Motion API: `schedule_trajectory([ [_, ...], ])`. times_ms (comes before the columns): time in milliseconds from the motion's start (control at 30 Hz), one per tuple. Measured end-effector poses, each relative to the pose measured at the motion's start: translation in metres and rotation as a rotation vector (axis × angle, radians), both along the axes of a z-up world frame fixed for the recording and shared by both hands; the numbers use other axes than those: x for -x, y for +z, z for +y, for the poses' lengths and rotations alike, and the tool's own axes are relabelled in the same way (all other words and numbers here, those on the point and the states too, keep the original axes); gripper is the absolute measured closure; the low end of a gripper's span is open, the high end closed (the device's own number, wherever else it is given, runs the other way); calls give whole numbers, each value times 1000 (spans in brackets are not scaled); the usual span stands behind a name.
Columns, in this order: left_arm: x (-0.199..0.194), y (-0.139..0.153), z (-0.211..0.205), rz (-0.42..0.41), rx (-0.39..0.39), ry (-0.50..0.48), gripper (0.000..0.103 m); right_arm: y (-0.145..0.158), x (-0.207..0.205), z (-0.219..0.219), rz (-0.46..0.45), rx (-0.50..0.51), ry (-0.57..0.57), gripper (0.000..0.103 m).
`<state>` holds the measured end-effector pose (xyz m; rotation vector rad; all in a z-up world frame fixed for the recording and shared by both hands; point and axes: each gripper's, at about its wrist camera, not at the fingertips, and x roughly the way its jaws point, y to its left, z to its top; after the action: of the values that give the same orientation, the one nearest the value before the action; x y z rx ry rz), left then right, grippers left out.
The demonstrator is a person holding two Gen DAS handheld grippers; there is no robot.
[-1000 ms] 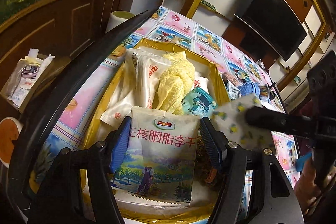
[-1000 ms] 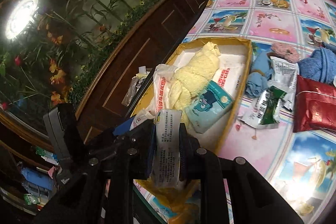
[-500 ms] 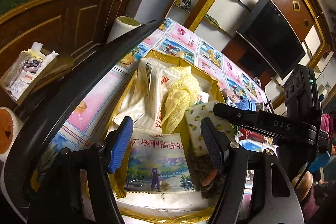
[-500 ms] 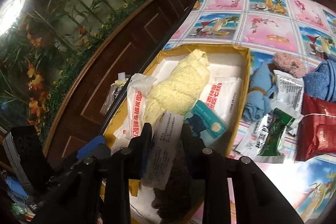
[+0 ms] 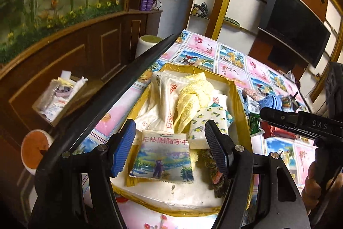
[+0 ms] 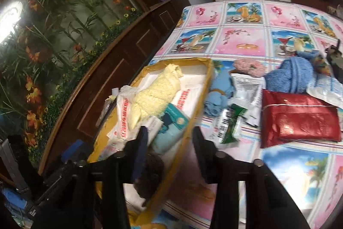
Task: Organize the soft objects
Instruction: 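Move both open tools from the tray back over the pile of items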
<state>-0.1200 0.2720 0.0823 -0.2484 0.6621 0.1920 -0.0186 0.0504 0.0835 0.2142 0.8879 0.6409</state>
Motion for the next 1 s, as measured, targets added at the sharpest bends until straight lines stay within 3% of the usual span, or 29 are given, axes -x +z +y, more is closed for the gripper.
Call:
schedule_trajectory([
  [33, 1, 1, -6, 1, -19, -4, 35, -1, 2, -5, -13, 10, -15, 49],
  [367, 1, 5, -60, 52, -143, -89, 35, -9, 10, -65, -38, 42, -123, 49],
  [1000, -9, -3, -122, 134, -240, -180, 35, -22, 11, -151, 8, -16, -235, 49],
])
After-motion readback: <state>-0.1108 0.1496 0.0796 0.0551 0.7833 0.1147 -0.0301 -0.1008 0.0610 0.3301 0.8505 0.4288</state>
